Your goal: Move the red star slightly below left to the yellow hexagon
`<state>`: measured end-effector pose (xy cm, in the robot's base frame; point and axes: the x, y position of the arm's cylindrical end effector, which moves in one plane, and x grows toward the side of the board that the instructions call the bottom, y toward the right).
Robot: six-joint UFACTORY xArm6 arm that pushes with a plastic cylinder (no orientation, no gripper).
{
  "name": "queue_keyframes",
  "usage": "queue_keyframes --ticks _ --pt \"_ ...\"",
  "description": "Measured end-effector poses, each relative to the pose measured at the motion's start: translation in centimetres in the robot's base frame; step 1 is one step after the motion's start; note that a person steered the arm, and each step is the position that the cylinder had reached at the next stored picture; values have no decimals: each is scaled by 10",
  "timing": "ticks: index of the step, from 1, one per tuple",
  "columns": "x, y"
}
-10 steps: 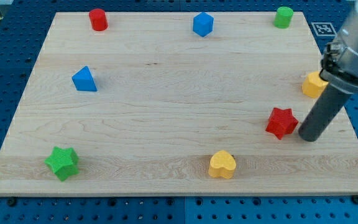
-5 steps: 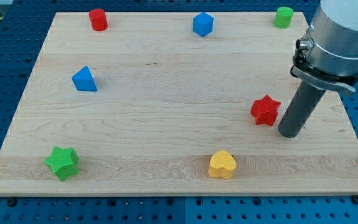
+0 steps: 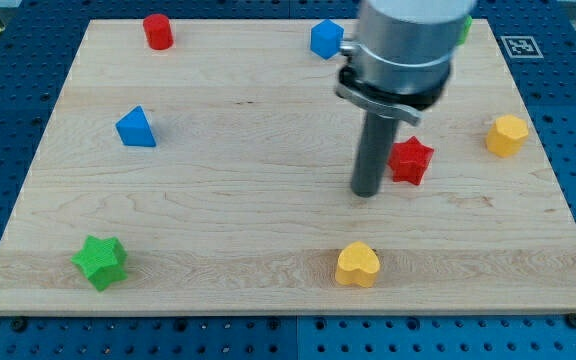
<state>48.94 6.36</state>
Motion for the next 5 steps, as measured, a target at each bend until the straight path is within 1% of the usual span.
queue_keyframes --ticks 1,2,4,5 --pt "-30 -32" --pt "-57 -33" --pt "-58 -33" --pt "-69 -54"
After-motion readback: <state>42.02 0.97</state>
